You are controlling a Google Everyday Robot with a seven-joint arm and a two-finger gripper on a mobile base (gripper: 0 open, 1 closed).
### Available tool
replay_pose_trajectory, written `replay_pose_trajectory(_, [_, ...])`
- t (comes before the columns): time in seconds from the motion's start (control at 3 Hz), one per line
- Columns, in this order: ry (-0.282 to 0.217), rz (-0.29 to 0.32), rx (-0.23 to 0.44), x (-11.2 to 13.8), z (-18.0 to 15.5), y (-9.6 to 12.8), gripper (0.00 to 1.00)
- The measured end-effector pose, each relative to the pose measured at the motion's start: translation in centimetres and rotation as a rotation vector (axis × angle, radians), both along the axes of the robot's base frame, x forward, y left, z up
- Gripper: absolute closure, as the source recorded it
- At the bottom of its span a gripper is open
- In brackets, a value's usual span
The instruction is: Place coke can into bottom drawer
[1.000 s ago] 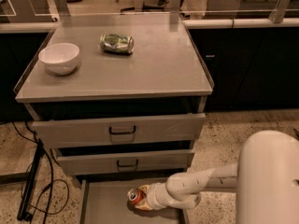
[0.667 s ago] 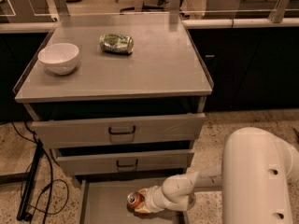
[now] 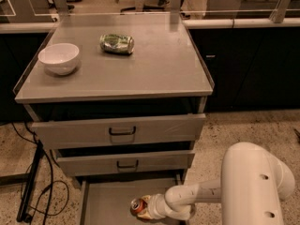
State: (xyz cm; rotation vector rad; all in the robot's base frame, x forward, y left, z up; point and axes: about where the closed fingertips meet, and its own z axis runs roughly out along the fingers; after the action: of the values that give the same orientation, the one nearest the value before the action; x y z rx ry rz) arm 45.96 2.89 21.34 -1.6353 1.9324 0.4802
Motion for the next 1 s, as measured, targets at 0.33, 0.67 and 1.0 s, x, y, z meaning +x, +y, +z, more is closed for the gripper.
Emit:
replay_pose_trajectory(0.33, [-0.009,-0.012,-0.008,0.1,-2.7,0.1,1.0])
replay_pose_trajectory(0.67, [-0.018,-0.015,-0.028,0.3,-4.6,0.4,1.0])
replay_pose_trajectory(1.0, [-0.034,-0.008,-0.053,0.3,-5.7,1.0,1.0])
